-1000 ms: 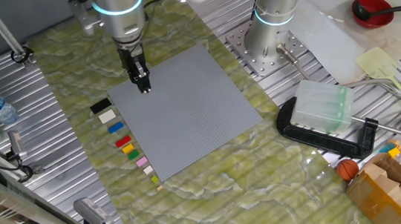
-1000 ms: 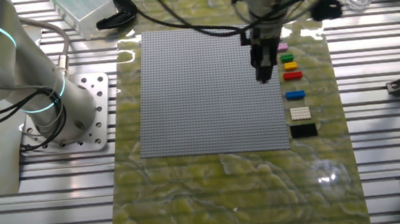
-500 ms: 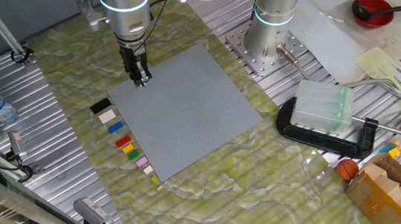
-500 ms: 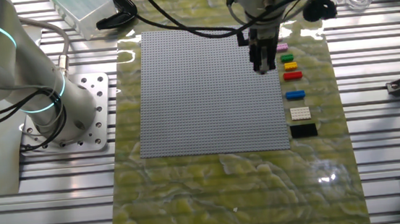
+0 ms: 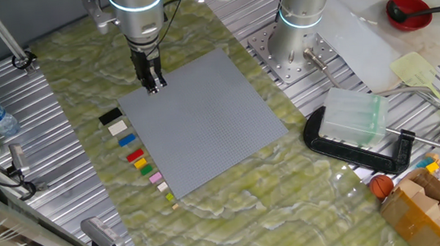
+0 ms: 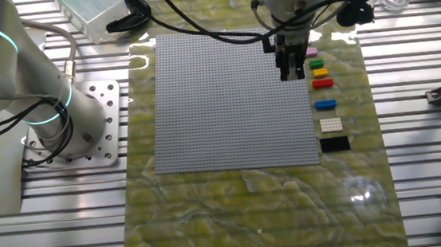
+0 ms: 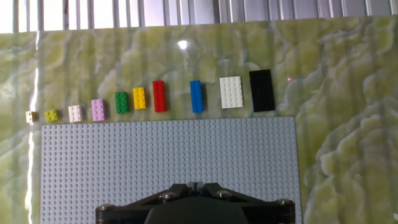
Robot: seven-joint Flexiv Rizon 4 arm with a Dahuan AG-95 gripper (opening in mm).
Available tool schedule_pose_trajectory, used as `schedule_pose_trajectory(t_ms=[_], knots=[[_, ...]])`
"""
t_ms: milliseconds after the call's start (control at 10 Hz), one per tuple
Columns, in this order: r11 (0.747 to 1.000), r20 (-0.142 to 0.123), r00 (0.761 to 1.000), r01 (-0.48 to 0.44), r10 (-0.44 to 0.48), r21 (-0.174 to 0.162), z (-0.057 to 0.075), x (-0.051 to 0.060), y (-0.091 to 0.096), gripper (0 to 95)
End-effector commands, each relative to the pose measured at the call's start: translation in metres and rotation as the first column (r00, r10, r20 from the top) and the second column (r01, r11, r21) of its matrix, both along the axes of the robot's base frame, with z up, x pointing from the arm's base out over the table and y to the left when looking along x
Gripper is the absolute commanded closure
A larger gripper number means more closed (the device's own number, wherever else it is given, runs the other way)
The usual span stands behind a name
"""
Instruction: Build with small Lego blocks
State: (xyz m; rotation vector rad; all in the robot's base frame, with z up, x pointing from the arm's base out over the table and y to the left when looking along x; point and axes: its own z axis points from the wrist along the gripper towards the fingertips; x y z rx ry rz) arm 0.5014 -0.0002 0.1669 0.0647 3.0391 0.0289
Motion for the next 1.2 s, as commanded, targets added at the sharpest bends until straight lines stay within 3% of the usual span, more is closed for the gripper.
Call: schedule_pose_trajectory(t_ms=[100,1200], knots=[[0.999,0.0,0.999,0.045,-0.045,-0.009,0.0001,0.0009,0.0003,95.0],[0.999,-0.01,0.999,0.048,-0.048,-0.011,0.0019,0.0052,0.0013,95.0]])
